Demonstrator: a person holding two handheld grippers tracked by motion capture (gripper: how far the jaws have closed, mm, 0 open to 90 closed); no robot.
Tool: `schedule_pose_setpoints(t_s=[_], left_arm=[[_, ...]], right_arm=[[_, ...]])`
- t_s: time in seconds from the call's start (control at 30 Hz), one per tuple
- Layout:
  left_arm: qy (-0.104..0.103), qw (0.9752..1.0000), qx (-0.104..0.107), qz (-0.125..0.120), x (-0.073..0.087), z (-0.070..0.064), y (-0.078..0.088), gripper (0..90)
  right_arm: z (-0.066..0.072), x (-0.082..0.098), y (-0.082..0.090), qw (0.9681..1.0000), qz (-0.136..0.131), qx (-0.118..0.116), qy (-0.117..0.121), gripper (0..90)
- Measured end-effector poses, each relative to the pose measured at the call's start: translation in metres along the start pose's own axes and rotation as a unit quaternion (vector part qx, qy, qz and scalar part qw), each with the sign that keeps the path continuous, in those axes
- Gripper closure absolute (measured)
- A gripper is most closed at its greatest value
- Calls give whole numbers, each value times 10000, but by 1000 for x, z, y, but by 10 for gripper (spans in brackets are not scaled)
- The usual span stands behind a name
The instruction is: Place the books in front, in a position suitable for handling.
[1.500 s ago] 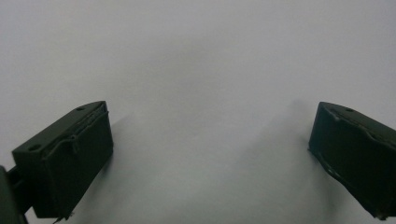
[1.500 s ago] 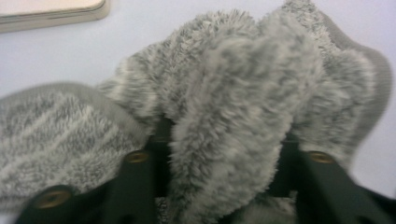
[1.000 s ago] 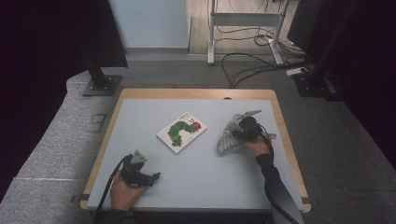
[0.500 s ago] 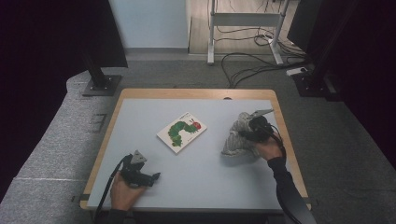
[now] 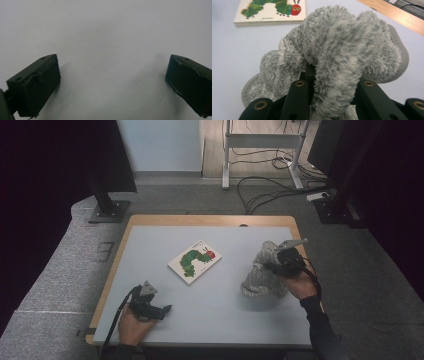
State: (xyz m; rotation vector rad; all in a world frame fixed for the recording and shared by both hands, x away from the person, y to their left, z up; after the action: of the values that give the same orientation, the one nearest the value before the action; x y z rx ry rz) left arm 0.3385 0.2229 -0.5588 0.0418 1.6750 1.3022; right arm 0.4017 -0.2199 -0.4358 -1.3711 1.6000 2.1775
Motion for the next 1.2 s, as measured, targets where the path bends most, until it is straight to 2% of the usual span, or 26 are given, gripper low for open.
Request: schedule_pose_setpoints(t_s=[0.2,0.37,0.57,0.73,0.97,1.2], left_arm=[[2,10000,1,-5,0,0,0,0],[2,10000,-7,-6,0,0,0,0],[2,10000,-2,-6,0,0,0,0],[2,10000,-1,-5,0,0,0,0],[0,10000,3,-4,0,0,0,0],[8,10000,3,-11,0,0,0,0]], right_arm=[[7,7,24,10000,-14,-6,23,706],[12,14,34,10000,0,-16,22,706],[19,32,40,10000,2,-90,3,705],[22,49,33,9999,23,-131,-24,704],[21,75,14,9998,104,-117,-97,702],[21,92,-5,9999,109,8,-60,697]])
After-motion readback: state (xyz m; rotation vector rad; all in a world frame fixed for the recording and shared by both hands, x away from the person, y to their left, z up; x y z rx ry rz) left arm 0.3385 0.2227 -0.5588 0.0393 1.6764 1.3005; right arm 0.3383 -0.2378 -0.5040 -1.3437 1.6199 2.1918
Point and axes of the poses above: each handheld gripper's, and its own axes: y roughly backward along the jaws, x roughly out of its underside, z roughly to its left, the point moved 4 cm from there along -y, roughly forward along the jaws, and after that the axes turned 5 degrees about -y, right-handed, at the moved point
